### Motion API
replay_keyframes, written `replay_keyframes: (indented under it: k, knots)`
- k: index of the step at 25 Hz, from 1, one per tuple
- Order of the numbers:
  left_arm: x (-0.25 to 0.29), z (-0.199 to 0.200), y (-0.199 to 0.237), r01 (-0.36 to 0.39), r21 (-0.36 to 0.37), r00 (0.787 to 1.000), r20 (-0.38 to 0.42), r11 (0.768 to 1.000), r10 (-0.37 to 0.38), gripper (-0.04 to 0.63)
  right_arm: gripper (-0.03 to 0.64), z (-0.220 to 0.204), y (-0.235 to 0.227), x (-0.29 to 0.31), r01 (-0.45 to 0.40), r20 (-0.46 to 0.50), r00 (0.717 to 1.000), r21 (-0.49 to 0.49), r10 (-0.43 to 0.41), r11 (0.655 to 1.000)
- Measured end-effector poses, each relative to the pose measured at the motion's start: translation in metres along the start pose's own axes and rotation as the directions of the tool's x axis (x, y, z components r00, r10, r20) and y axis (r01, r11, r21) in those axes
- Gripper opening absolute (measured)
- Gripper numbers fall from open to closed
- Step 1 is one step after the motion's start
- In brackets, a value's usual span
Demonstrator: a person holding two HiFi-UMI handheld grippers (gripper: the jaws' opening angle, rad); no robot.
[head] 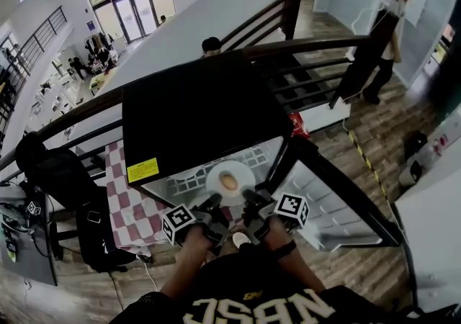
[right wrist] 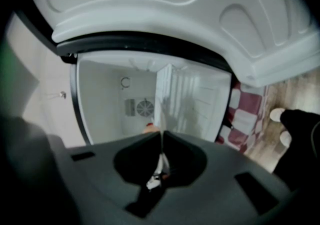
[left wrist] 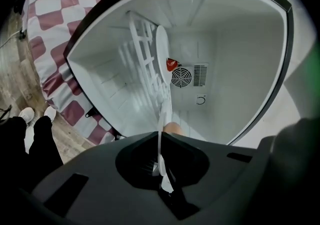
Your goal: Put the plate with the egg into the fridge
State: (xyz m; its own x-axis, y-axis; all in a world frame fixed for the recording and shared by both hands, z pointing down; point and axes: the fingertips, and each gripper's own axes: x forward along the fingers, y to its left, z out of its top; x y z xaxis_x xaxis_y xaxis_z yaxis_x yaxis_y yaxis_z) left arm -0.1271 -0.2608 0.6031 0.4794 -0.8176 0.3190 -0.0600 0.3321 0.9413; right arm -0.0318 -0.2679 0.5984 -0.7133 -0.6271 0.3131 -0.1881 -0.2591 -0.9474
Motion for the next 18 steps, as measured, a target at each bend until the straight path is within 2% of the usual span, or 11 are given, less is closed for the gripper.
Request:
replay_keyframes:
  k: [9, 18]
  knots:
    - [0.019, 0.013, 0.002, -0.004, -0.003, 1.0, 0.007, 1.0, 0.004, 0.029, 0.031, 0.017, -0.006, 0.021, 0.003, 0.0, 1.0, -0.004, -0.003, 1.0]
    - [0.034, 0.018, 0.002, 0.005, 0.027, 1.0, 0.019, 1.0, -0.006, 0.031, 0.031, 0.035, -0.01, 0.036, -0.01, 0.015, 1.0, -0.025, 0.01, 1.0]
